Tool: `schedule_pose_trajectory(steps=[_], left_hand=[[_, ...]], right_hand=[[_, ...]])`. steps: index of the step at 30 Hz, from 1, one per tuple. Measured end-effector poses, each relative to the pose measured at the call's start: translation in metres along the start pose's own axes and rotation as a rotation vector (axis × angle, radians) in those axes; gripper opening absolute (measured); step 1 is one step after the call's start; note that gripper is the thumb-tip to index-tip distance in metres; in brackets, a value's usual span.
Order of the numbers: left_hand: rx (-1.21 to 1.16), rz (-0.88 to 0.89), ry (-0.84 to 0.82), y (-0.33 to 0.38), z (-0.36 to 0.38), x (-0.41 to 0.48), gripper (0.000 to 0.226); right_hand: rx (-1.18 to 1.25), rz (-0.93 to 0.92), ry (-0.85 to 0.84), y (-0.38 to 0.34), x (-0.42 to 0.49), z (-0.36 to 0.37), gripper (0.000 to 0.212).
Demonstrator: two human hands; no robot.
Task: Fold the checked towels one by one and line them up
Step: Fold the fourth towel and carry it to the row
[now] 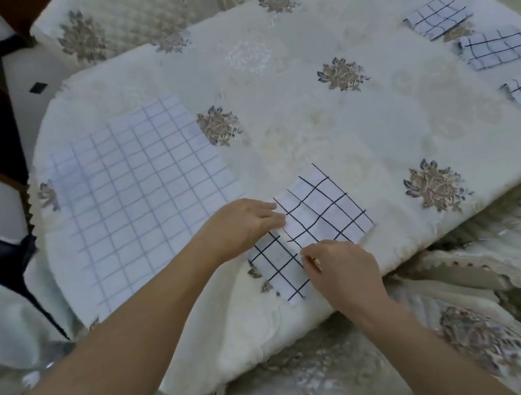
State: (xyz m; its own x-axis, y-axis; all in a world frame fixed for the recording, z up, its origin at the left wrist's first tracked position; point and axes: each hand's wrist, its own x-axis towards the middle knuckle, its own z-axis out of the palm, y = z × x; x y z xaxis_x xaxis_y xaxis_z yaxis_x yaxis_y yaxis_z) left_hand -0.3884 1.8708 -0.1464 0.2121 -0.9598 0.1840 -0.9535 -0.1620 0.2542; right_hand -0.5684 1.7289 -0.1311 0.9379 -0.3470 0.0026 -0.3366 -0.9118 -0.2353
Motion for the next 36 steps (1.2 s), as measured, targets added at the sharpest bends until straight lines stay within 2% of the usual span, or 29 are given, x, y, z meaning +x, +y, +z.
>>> schedule_pose_trajectory(steps=[3, 7, 10, 21, 26, 36], left_hand=[[-0.005, 0.002, -0.020, -0.002, 0.023, -0.023, 0.059], [-0.036, -0.045, 0.027, -0.004, 0.041, -0.044, 0.043], [-0.030, -0.083, 0.088, 0.000, 0.047, -0.051, 0.026], [-0.073, -0.308, 0.152, 0.014, 0.060, -0.067, 0.023], [-0.108, -0.396, 0.170, 0.015, 0.064, -0.069, 0.019], [-0.041, -0.537, 0.243, 0.029, 0.063, -0.076, 0.018]], right_hand=[[0.009, -0.009, -0.060, -0.009, -0.008, 0.019, 0.021], [0.074, -0.028, -0.013, -0.014, -0.016, 0.038, 0.005], [0.097, -0.022, -0.003, -0.015, -0.019, 0.047, 0.006], [0.204, -0.091, 0.066, -0.015, -0.023, 0.065, 0.004], [0.228, -0.129, 0.072, -0.012, -0.024, 0.070, 0.006], [0.217, -0.195, -0.013, -0.011, -0.029, 0.063, 0.027]])
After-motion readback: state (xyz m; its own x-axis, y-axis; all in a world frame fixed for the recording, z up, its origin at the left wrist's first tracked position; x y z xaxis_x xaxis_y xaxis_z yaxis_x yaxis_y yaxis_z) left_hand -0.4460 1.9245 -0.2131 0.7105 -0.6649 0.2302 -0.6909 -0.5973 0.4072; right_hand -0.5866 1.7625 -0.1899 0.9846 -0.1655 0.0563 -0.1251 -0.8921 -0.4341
